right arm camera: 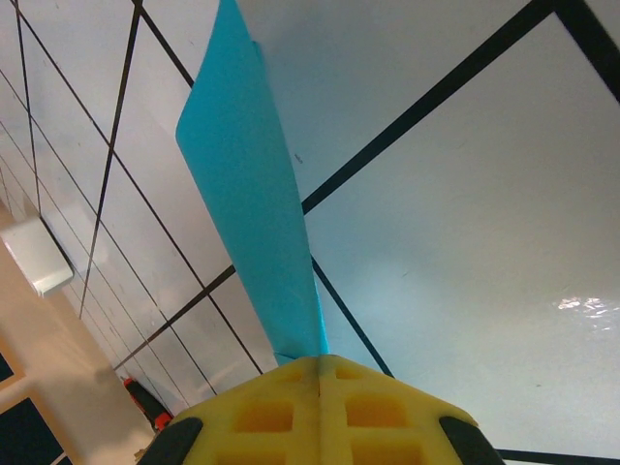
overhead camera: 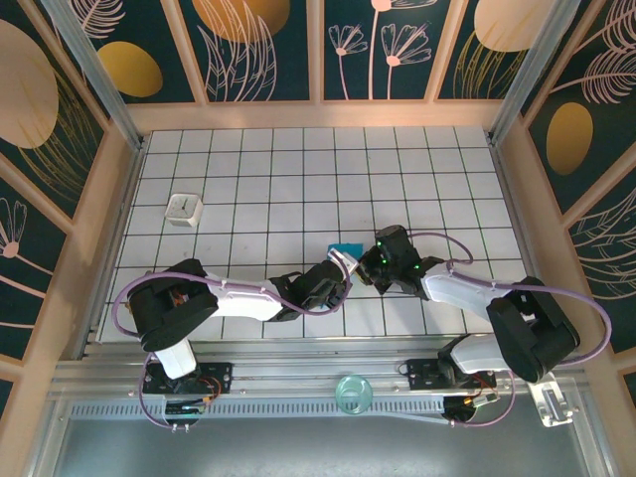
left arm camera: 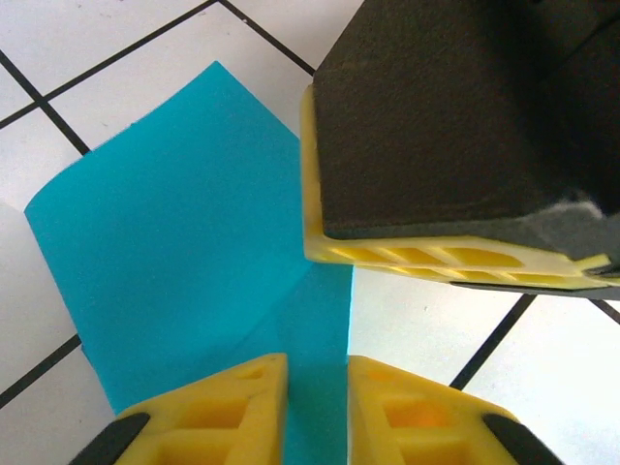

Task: Fold a paper plane with a square sheet of paper (pick it up from the middle)
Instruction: Perform the fifth fold on the wing at the bottom-center of the table.

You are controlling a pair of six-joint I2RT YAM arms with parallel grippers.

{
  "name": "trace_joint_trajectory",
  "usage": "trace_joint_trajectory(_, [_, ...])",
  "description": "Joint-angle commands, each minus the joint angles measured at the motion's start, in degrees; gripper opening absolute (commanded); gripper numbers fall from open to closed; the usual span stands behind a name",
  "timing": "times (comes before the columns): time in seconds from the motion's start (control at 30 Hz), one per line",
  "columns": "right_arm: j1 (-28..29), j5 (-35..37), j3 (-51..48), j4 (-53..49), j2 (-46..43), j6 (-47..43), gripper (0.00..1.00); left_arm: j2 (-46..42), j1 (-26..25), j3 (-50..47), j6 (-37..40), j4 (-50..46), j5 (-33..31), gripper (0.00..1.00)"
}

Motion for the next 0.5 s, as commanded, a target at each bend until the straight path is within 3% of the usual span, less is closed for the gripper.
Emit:
trace_joint_trajectory(0.0, [0.52,0.02,0.44,1.29,0.28,-0.44,0.00,1.03,-0.12,0.16,0.02,1.32,-0.83,0.20])
trace_joint_trajectory(0.23, [0.52,0.02,0.54,1.41,0.31,-0.66,0.00,0.38,-0.07,-0.86,-0.49,2.03,-1.56,0.08])
trace_joint_trajectory(0.47, [0.42,0.84,1.14,0.78,-0.95,-2.25,0.16,-0.78,0.48,-3.99,-3.11,6.92,1.01,0.00])
